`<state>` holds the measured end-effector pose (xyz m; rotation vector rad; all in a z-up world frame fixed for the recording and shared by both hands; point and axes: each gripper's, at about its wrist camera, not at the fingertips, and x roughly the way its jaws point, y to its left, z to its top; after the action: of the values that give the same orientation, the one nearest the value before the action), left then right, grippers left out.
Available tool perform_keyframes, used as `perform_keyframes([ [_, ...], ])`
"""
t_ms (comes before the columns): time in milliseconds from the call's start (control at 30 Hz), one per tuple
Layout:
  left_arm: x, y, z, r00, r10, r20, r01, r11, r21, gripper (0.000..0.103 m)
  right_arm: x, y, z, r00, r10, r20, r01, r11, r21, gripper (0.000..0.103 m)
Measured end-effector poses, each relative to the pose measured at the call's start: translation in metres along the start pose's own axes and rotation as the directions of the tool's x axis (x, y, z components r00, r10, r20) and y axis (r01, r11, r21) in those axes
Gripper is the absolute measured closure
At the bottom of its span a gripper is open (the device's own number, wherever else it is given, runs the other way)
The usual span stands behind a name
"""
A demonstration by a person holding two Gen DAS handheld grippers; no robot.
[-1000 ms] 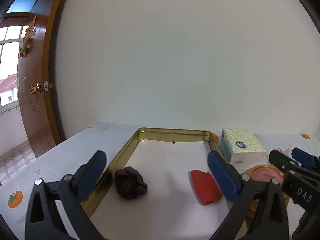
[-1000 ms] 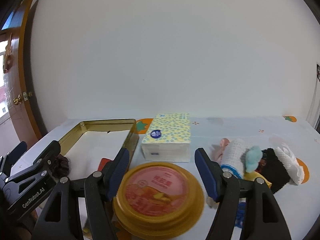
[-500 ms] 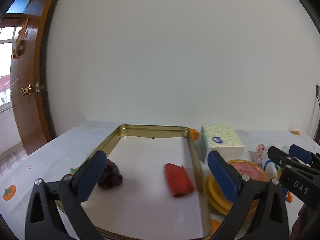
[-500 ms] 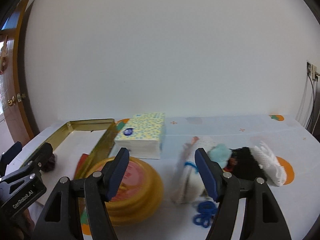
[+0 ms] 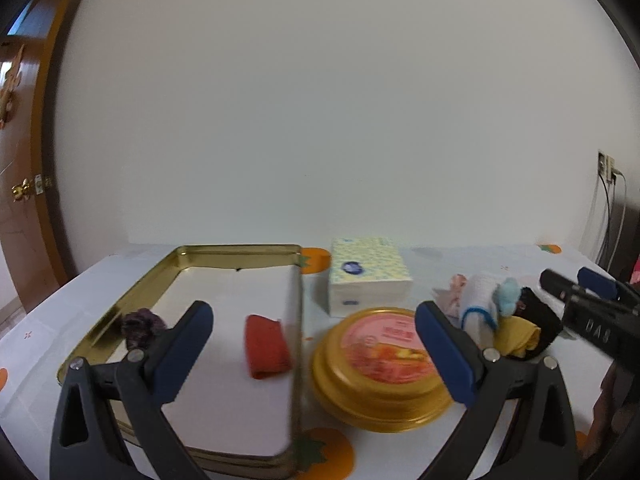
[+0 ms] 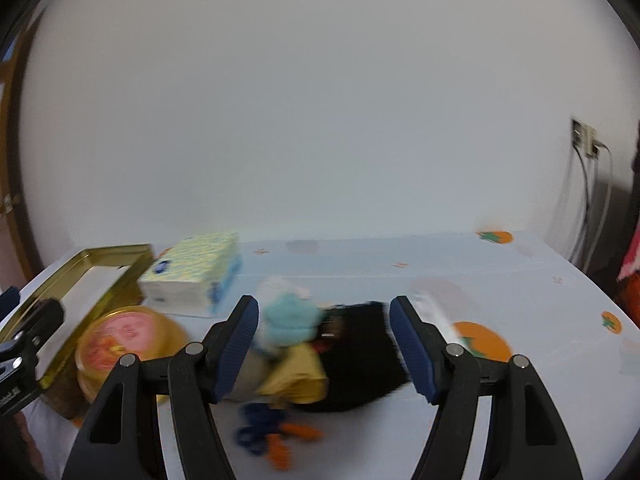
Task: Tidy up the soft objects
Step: 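Move both open tools back toward the remaining soft items, then grasp the white mesh sponge with the right tool while the left tool grasps the blue plush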
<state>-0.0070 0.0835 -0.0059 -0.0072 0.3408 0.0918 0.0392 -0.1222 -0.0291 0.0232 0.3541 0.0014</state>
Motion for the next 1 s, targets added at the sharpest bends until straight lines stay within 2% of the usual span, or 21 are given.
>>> perform_keyframes([
  [167,0.0,-0.022,-0.001,0.999,-0.042,-0.004,0.042,0.999,0.03,0.001,-0.001,-0.039,0.003,0.999,-0.037,-0.001,0.037,0.998,0.05,0.033],
  [333,-0.001,-0.05,-0.003,0.994,-0.103,-0.023,0.105,0.991,0.087,0.001,-0.002,-0.064,0.005,0.997,-0.073,0.009,0.072,0.996,0.043,0.033],
  [533,0.005,-0.076,-0.004,0.989,-0.138,-0.05,0.144,0.978,0.153,0.001,0.001,-0.088,0.007,0.998,-0.062,-0.007,0.063,0.995,0.075,0.033],
  [667,0.013,-0.082,-0.004,0.987,-0.139,-0.084,0.151,0.976,0.155,0.001,0.009,-0.101,0.008,0.998,-0.035,-0.044,0.039,0.994,0.099,0.033],
  [733,0.015,-0.085,-0.004,0.986,-0.135,-0.096,0.149,0.976,0.157,0.001,0.014,-0.106,0.007,0.995,-0.066,-0.068,0.072,0.994,0.08,0.039],
  [767,0.017,-0.086,-0.005,0.986,-0.133,-0.102,0.148,0.976,0.162,0.001,0.017,-0.108,0.007,0.993,-0.083,-0.087,0.09,0.993,0.072,0.045],
  [833,0.018,-0.088,-0.005,0.986,-0.127,-0.108,0.144,0.975,0.17,0.001,0.025,-0.119,0.006,0.989,-0.069,-0.131,0.082,0.991,0.105,0.051],
  [933,0.02,-0.091,-0.005,0.986,-0.115,-0.123,0.136,0.974,0.183,0.001,0.034,-0.125,0.004,0.984,-0.003,-0.181,0.03,0.989,0.145,0.052],
  [1000,0.022,-0.093,-0.005,0.986,-0.103,-0.134,0.127,0.974,0.188,0.001,0.04,-0.121,0.005,0.98,0.037,-0.196,-0.011,0.991,0.133,0.052],
])
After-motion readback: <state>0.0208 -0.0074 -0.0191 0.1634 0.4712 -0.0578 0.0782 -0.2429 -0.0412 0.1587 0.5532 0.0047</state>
